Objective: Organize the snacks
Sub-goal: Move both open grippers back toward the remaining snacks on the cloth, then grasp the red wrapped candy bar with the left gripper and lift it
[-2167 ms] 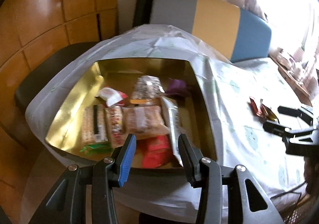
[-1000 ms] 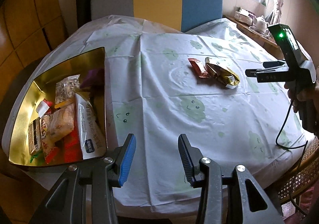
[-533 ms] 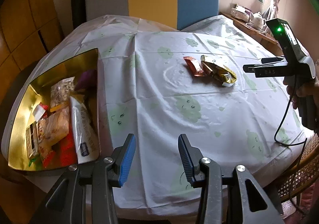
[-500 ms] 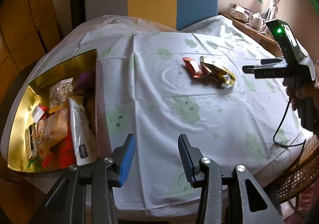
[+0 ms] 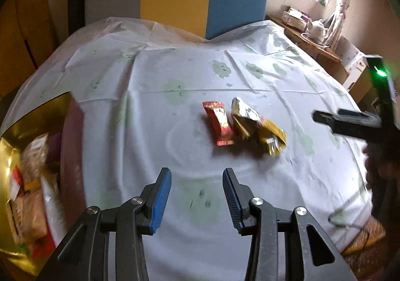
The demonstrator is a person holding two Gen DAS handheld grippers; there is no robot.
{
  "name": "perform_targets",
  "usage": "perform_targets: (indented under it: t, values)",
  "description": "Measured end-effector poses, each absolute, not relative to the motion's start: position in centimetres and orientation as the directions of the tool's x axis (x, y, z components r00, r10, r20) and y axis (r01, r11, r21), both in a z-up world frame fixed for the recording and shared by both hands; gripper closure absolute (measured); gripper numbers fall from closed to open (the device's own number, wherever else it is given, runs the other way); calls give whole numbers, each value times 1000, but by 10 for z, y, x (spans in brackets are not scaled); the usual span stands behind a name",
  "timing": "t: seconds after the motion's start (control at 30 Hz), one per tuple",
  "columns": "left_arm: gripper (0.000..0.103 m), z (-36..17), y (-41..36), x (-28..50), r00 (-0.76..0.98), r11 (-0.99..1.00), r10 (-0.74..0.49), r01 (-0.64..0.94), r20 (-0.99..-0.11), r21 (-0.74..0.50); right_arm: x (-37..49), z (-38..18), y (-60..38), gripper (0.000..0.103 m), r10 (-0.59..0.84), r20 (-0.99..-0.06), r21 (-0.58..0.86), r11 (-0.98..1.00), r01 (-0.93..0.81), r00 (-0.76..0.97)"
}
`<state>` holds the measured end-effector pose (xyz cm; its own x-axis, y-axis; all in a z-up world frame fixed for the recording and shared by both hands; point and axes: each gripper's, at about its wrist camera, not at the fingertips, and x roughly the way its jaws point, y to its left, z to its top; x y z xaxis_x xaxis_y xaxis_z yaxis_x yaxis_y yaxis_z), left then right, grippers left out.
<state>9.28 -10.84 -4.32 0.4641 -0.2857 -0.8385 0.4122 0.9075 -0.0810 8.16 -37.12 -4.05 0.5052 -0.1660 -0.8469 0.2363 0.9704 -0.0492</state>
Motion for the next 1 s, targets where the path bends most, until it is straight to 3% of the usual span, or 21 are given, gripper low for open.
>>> perform_targets:
  t: [0.63,0.7,0.73,0.77,1.0]
  values:
    - [63,-89,-187,174,372,896,-273,433,-887,-94,84,-32,-367,14,-114,-839,-4,979,202,532]
    - [67,-97,-189,181,375,903,-238,424,-896,-63,85,-32,-366,14,-109,-839,-3,981,196,534]
    - [77,-104,-185,184,365,911,-234,406,-901,-72,85,-33,-365,14,-105,-839,-2,982,189,534]
    - [79,-103,-181,183,391,914,-237,400,-890,-67,85,-33,-364,14,-103,-839,-2,983,185,534]
    - [80,-95,-151,148,390,897,-265,434,-882,-78,85,-34,-358,14,-95,-840,-13,988,156,534]
